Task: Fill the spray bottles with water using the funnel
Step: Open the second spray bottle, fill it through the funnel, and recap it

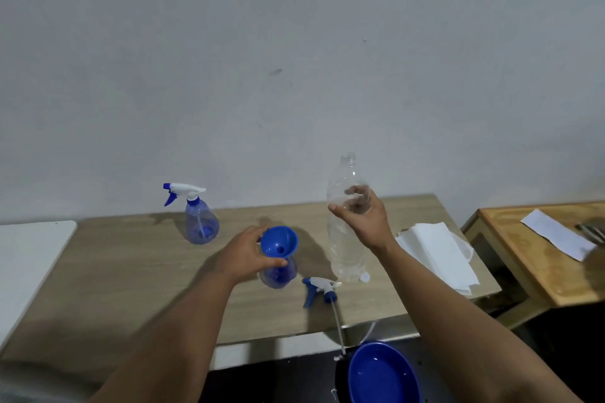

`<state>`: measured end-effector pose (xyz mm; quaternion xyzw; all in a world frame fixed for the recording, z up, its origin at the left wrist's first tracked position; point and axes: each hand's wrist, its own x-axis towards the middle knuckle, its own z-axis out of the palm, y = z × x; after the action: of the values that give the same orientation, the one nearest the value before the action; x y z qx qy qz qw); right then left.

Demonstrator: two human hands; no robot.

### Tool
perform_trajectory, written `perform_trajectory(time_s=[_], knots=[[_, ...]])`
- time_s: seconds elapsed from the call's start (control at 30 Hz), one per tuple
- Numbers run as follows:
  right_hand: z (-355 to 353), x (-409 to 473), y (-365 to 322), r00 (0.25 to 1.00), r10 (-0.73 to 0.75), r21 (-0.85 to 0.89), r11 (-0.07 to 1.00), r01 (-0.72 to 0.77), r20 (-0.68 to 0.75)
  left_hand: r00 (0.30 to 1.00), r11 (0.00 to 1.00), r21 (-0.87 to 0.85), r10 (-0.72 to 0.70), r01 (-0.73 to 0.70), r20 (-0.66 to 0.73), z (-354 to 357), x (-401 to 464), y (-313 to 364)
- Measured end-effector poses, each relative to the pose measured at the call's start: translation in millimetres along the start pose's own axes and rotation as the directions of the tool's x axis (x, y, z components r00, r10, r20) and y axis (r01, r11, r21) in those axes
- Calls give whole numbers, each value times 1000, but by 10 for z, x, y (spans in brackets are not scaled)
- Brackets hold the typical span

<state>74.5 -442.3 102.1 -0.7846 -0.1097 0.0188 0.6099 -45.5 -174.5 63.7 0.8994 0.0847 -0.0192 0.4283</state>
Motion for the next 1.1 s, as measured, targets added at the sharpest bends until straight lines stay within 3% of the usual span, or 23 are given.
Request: perform_trajectory(time_s=[0.23, 0.57, 1.1], knots=[[-10, -126, 78, 978, 85, -27, 996, -81, 191, 1000, 1000, 31, 8, -7, -25, 44, 161, 11], [84, -283, 127, 883, 227, -314, 945, -97, 410, 999, 999, 47, 16, -14, -38, 89, 187, -39], [143, -222, -23, 781, 411, -665, 747, 8, 470, 995, 991, 99, 90, -85, -44, 81, 203, -30]])
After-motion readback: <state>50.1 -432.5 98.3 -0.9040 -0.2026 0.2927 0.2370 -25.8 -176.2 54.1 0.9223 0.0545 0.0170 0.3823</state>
